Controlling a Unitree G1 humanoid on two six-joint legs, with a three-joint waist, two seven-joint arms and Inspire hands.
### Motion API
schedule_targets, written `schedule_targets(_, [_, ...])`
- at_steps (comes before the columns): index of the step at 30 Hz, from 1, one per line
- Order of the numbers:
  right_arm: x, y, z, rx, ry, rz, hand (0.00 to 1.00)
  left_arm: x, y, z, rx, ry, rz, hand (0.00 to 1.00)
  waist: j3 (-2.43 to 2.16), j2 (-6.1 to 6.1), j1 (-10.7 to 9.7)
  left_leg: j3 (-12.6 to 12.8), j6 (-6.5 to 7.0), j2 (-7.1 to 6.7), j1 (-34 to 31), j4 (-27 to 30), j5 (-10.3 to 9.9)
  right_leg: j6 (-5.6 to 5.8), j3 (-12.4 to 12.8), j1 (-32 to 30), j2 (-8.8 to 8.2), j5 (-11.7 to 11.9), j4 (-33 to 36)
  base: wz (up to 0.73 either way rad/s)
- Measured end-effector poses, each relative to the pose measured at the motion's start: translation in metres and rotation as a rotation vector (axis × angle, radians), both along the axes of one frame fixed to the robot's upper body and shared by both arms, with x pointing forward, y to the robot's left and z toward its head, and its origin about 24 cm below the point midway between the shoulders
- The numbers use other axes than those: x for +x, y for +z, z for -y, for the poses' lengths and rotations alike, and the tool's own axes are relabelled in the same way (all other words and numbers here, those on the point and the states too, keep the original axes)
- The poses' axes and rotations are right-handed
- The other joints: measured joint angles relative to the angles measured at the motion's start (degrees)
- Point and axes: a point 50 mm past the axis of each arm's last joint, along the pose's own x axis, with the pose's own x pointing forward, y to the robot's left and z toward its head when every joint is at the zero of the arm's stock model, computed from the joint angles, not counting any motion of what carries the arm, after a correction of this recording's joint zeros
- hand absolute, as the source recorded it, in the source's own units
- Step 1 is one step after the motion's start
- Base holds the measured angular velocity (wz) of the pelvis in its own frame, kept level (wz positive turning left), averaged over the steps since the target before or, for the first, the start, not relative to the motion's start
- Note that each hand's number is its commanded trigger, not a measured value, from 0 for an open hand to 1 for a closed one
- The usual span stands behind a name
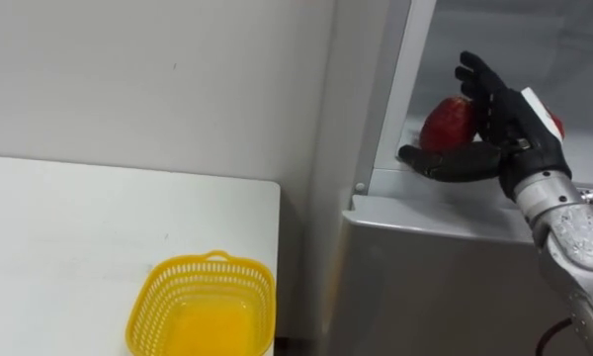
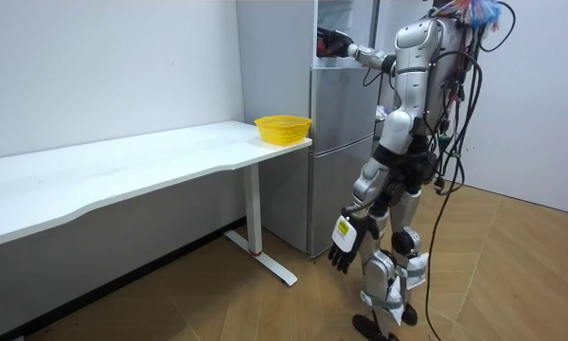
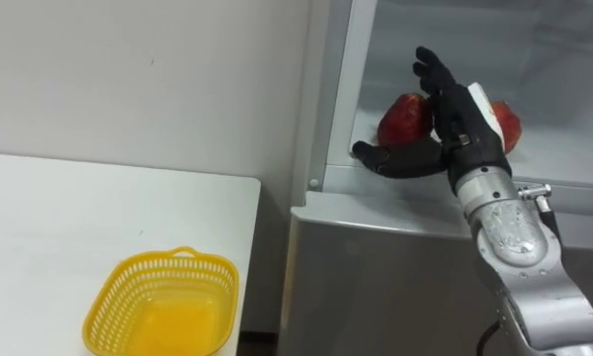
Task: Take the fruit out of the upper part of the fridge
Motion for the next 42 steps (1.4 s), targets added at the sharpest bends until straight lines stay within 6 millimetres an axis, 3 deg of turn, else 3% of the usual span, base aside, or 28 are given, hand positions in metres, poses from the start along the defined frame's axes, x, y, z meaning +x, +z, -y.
schedule_targets(22, [0.002, -0.005, 0.004, -0.011, 0.02, -0.058, 0.0, 0.0, 0.001, -0.001, 0.013, 0.006, -0.009, 0.0, -0.27, -0.29, -0.01, -0.38, 0.0, 0.0, 0.38, 0.03, 0.0, 0.0, -0.58, 0.6, -0.04, 0.0, -0.04, 0.01])
schedule_targets(23, [0.003, -0.006, 0.005, -0.008, 0.021, -0.065, 0.33, 0.0, 0.001, -0.001, 0.015, 0.007, -0.011, 0.0, -0.28, -0.31, -0.09, -0.41, -0.01, -0.01, 0.41, 0.05, 0.0, 0.0, -0.69, 0.68, -0.06, 0.0, -0.07, 0.05])
schedule_targets(24, [0.003, -0.007, 0.006, -0.006, 0.023, -0.073, 0.81, 0.0, 0.001, -0.002, 0.016, 0.007, -0.012, 0.0, -0.3, -0.34, -0.13, -0.48, -0.01, -0.01, 0.46, 0.04, 0.01, 0.0, -0.87, 0.79, -0.15, 0.0, -0.07, 0.04])
schedule_targets(25, [0.003, -0.007, 0.006, -0.007, 0.024, -0.078, 1.0, 0.0, 0.001, -0.002, 0.017, 0.008, -0.014, 0.0, -0.32, -0.37, -0.14, -0.5, -0.01, -0.01, 0.46, 0.03, 0.01, 0.0, -0.91, 0.84, -0.4, 0.0, -0.07, 0.03])
schedule_targets(31, [0.004, -0.01, 0.006, -0.012, 0.04, -0.102, 1.0, -0.001, 0.001, -0.003, 0.021, 0.012, -0.023, 0.0, -0.28, -0.61, -0.18, -0.51, -0.01, -0.02, 0.46, 0.05, 0.01, 0.0, -0.96, 0.91, -0.43, 0.0, -0.02, 0.0])
schedule_targets(37, [0.004, -0.01, 0.01, -0.014, 0.027, -0.106, 1.0, -0.001, 0.001, -0.003, 0.019, 0.012, -0.027, 0.0, -0.51, -1.54, -0.14, -0.61, -0.01, -0.02, 0.48, 0.17, 0.01, 0.0, -1.06, 1.01, -0.44, 0.0, -0.04, 0.0])
schedule_targets(42, [0.005, -0.01, 0.01, -0.013, 0.033, -0.111, 1.0, 0.001, 0.002, -0.004, 0.019, 0.008, -0.026, 0.0, -0.34, -1.79, -0.14, -0.65, -0.01, -0.11, 0.57, 0.52, 0.0, 0.0, -1.01, 1.22, -0.52, 0.0, -0.04, 0.0])
